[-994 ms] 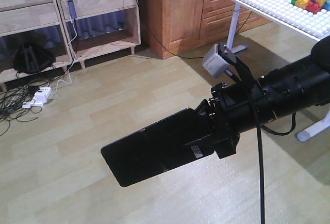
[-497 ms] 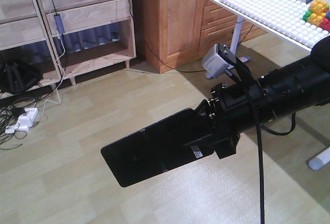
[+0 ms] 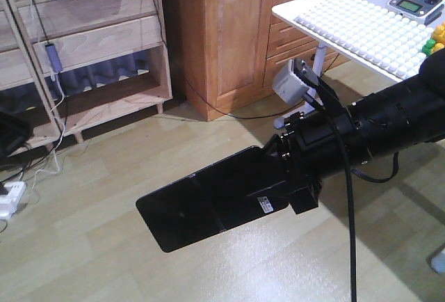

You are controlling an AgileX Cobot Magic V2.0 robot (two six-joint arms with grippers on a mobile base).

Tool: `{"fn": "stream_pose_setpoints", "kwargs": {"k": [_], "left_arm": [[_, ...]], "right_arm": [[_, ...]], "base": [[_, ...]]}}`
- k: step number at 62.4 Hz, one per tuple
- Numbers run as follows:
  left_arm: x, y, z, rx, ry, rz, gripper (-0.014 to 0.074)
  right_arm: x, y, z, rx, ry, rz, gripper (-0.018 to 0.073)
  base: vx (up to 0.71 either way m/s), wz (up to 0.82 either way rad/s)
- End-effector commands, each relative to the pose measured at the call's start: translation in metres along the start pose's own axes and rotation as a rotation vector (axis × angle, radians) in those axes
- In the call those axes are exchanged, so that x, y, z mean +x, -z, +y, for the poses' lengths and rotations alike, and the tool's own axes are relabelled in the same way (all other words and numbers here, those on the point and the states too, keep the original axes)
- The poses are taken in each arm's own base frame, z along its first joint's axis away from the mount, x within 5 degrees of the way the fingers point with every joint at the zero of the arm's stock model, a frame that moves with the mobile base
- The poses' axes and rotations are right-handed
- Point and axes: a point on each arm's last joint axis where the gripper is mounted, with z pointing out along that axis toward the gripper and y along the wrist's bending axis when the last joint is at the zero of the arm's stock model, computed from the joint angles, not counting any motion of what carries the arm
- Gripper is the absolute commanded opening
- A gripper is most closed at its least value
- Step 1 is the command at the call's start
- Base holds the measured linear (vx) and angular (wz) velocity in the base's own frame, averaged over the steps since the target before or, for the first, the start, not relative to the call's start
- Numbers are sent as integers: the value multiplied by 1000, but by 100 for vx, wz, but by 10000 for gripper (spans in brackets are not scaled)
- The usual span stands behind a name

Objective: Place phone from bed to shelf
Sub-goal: 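Hold the phone while the base drives to the wooden shelf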

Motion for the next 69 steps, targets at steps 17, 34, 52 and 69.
{"fn": "stream_pose_setpoints", "kwargs": {"k": [17, 34, 52, 69], "left_arm": [[-14, 3, 2, -10, 14, -107, 1], [-14, 3, 2, -10, 14, -107, 1], [-14, 3, 2, -10, 14, -107, 1], [-14, 3, 2, -10, 14, -107, 1]], "right_arm": [[-13, 12, 20, -78, 27, -70, -2], [-13, 12, 20, -78, 27, -70, -2], [-13, 12, 20, -78, 27, -70, -2], [-13, 12, 20, -78, 27, -70, -2]], "base": [[42, -7], [42, 0], [43, 12], [43, 19]]}}
